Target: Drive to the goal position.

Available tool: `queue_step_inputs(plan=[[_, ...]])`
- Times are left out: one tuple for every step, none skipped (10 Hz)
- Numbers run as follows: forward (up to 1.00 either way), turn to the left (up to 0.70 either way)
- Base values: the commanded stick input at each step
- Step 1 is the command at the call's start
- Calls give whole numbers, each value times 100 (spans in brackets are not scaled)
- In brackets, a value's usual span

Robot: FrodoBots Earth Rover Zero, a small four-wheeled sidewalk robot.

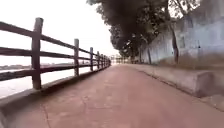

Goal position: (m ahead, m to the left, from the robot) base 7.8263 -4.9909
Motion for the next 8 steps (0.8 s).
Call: queue_step_inputs(plan=[[100, 0], [100, 0], [100, 0], [100, 0], [100, 0], [100, 0], [100, 0], [100, 0]])
